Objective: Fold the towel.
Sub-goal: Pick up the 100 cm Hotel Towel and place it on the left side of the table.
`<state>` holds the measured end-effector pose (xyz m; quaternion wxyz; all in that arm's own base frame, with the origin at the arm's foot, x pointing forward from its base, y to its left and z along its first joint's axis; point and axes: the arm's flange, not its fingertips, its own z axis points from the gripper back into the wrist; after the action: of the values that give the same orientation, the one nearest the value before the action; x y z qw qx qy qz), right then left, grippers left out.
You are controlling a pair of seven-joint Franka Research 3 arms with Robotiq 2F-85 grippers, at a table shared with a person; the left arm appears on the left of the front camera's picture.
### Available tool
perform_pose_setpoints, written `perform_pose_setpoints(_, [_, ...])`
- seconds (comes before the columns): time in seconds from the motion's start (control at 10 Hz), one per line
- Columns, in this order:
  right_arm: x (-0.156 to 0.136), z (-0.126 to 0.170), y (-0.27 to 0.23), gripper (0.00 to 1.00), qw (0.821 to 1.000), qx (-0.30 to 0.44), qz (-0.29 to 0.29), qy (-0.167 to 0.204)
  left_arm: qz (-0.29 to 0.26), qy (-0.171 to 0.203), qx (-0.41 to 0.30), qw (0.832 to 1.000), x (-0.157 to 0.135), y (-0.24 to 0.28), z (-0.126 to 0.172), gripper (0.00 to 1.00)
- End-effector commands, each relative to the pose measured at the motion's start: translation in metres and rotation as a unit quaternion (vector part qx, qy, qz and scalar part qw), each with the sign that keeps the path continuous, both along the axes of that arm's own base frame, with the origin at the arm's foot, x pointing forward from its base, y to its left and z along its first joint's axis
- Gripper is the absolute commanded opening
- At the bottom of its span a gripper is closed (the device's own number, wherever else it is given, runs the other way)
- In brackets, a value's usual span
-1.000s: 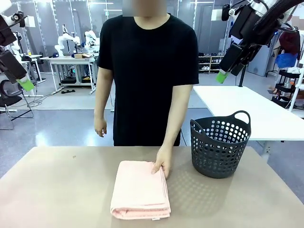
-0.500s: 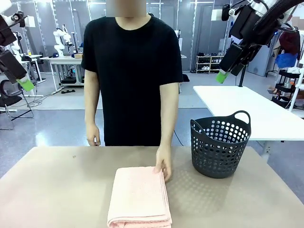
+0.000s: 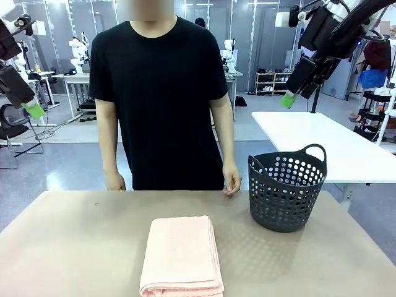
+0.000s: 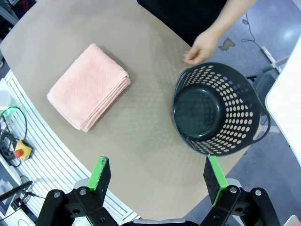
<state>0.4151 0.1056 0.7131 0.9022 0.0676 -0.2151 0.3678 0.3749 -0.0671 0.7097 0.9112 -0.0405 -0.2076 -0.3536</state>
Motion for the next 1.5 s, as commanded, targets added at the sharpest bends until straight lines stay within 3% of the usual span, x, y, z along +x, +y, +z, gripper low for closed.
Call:
perform_pose_setpoints(0.0, [-0.001,0.001,-0.001,1.00,1.000,0.000,-0.001,0.001,0.002,0.003,0.007,1.000,-0.002,0.002,0.001,1.00])
perform_pose_setpoints(1.0, [-0.001,0.001,-0.001,1.00,1.000,0.000,-0.001,0.001,0.002,0.003,0.007,1.000,-0.002,0.002,0.001,1.00])
perform_pose_setpoints(1.2, [-0.001,0.001,-0.001,1.00,1.000,0.000,-0.001,0.001,-0.004,0.000,-0.010,1.000,-0.002,-0.006,-0.002,1.00])
perform_pose_setpoints(1.4, [-0.001,0.001,-0.001,1.00,1.000,0.000,-0.001,0.001,0.007,0.020,-0.063,0.998,-0.002,-0.020,-0.021,1.00])
